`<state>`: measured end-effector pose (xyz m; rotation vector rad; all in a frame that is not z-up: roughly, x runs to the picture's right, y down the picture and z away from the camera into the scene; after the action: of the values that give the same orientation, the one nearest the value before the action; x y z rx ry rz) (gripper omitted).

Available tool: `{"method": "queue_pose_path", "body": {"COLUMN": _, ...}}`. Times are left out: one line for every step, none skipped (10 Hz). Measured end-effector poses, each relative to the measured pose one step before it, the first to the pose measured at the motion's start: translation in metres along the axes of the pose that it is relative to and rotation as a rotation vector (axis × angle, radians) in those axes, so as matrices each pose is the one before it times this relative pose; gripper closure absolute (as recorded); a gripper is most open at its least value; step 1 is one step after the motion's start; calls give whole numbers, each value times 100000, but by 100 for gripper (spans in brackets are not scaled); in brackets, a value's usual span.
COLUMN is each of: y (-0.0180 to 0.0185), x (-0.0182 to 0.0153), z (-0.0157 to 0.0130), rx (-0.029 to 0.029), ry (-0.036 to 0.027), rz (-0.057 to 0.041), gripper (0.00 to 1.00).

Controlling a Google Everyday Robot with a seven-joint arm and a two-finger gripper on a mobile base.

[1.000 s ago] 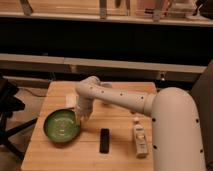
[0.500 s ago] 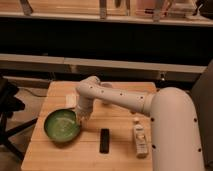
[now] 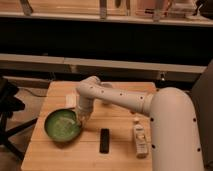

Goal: Drag the ceramic bowl in a circle

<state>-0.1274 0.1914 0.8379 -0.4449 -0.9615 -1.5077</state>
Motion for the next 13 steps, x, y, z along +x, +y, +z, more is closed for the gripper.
{"method": "queue_pose_path", "body": {"y": 42, "x": -27, "z": 41, "rx": -94, "ry": -22, "rz": -612, "gripper": 100}}
{"method": "queue_pose_path", "body": {"y": 34, "x": -29, "z": 48, "rx": -70, "ry": -41, "rz": -506, "gripper": 100}}
{"method": "queue_pose_path", "body": {"y": 77, "x": -18, "z": 30, "rx": 37, "ry": 45, "rz": -329, "gripper": 100}}
{"method": "queue_pose_path", "body": {"y": 262, "x": -58, "z": -27, "rx": 88, "ry": 67, "rz": 111, "gripper": 100}}
{"method": "queue_pose_path", "body": {"y": 340, "x": -38, "z": -37, "rx": -19, "ry": 91, "rz": 122, "gripper": 100}}
{"method": "queue_pose_path", "body": {"y": 145, "x": 55, "z": -80, "rx": 83, "ry": 205, "rz": 16, "gripper": 100}}
{"method": "queue_pose_path", "body": {"y": -31, "x": 53, "z": 30, "rx": -219, "ry": 134, "rz": -631, "gripper": 100}}
{"method": "queue_pose_path", "body": {"y": 27, "x": -115, "z": 130, "rx": -432, "ry": -74, "rz": -848, "gripper": 100}}
{"method": "queue_pose_path", "body": {"y": -23, "x": -120, "z": 46, "rx": -119, "ry": -15, "rz": -666, "gripper": 100}}
{"method": "queue_pose_path", "body": {"y": -70, "x": -48, "z": 0, "rx": -16, "ry": -30, "rz": -473, "gripper": 100}}
{"method": "queue_pose_path", "body": {"y": 109, "x": -17, "z": 55, "rx": 33, "ry": -135, "rz": -95, "gripper": 100}}
{"method": "queue_pose_path", "body": {"y": 170, "x": 31, "z": -46, "rx": 74, "ry": 95, "rz": 104, "gripper": 100}}
{"method": "queue_pose_path", "body": {"y": 129, "x": 38, "z": 42, "rx": -132, "ry": 46, "rz": -136, "gripper": 100}}
